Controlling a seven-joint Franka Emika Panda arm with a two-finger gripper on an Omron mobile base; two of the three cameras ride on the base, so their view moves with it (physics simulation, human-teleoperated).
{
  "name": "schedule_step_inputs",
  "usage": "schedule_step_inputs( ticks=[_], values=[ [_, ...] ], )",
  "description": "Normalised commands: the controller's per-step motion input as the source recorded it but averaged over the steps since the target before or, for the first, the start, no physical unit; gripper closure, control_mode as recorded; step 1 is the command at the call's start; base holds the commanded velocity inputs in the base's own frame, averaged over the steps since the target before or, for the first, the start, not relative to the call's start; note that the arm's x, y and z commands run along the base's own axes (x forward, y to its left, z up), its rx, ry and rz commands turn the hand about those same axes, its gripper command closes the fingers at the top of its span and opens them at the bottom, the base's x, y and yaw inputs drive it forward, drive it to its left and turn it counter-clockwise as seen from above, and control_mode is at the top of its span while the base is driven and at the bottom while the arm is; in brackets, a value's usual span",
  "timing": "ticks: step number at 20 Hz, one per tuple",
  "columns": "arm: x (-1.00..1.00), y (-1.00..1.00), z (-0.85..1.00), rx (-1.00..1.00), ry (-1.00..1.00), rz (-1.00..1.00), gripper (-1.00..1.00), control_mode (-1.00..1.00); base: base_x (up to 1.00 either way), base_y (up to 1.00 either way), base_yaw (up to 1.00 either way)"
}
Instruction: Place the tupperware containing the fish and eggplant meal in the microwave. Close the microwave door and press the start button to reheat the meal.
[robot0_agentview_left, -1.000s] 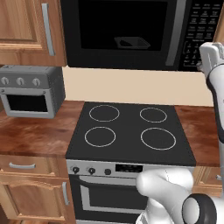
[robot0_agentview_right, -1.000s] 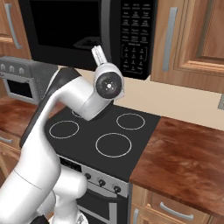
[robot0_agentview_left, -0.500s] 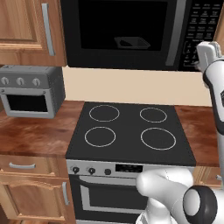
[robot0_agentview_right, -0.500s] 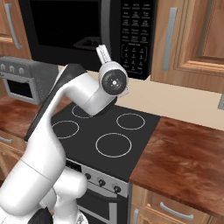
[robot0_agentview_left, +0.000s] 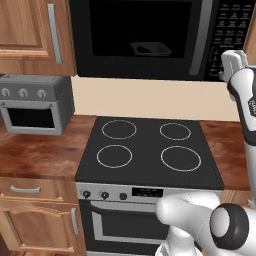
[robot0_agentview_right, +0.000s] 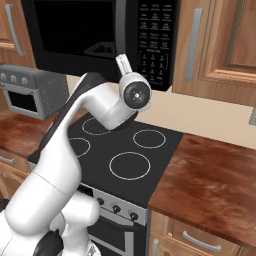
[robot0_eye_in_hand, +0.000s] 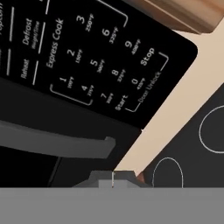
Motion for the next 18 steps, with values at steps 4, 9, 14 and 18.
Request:
schedule_step_inputs(
  ticks=[4, 9, 14, 18],
  values=[
    [0.26, -0.12, 0.00, 0.00, 0.00, 0.00, 1.00, -1.00, 0.00, 0.00, 0.00],
    [0.27, -0.13, 0.00, 0.00, 0.00, 0.00, 1.00, -1.00, 0.00, 0.00, 0.00],
    [0.24, -0.10, -0.02, 0.00, 0.00, 0.00, 1.00, -1.00, 0.00, 0.00, 0.00],
    [0.27, -0.04, -0.10, 0.00, 0.00, 0.00, 1.00, -1.00, 0.00, 0.00, 0.00]
  ],
)
